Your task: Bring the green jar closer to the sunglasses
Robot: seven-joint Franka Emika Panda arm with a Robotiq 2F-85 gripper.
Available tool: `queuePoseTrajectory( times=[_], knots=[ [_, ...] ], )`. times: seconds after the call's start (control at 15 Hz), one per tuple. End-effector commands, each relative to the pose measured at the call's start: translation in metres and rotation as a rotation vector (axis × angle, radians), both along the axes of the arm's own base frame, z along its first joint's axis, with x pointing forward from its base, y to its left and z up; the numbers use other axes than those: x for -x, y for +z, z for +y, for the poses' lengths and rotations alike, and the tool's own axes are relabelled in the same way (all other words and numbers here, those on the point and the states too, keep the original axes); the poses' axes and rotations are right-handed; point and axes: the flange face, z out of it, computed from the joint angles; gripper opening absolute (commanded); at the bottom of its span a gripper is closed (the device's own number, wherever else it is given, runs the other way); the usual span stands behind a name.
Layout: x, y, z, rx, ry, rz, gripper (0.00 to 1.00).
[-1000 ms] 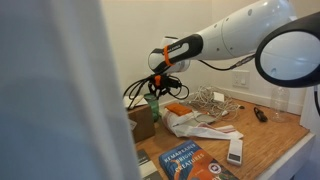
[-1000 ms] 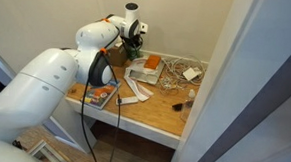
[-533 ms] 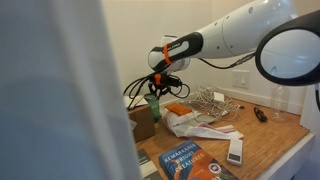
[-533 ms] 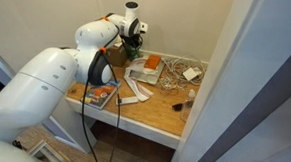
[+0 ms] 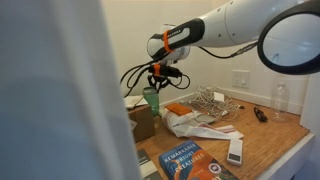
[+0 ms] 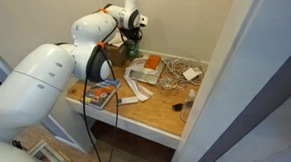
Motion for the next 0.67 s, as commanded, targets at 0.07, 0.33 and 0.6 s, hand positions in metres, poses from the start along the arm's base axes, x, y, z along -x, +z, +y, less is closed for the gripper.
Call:
queuePoseTrajectory(
  times=[0.07,0.33,0.6],
  knots=[
    [0.010,0.053,-0.008,0.005,-0.076,0.071,0.03],
    [0.017,0.086,-0.030,-0.012,-0.192,0.140,0.03],
    [0.023,0.105,-0.053,-0.006,-0.326,0.193,0.03]
  ],
)
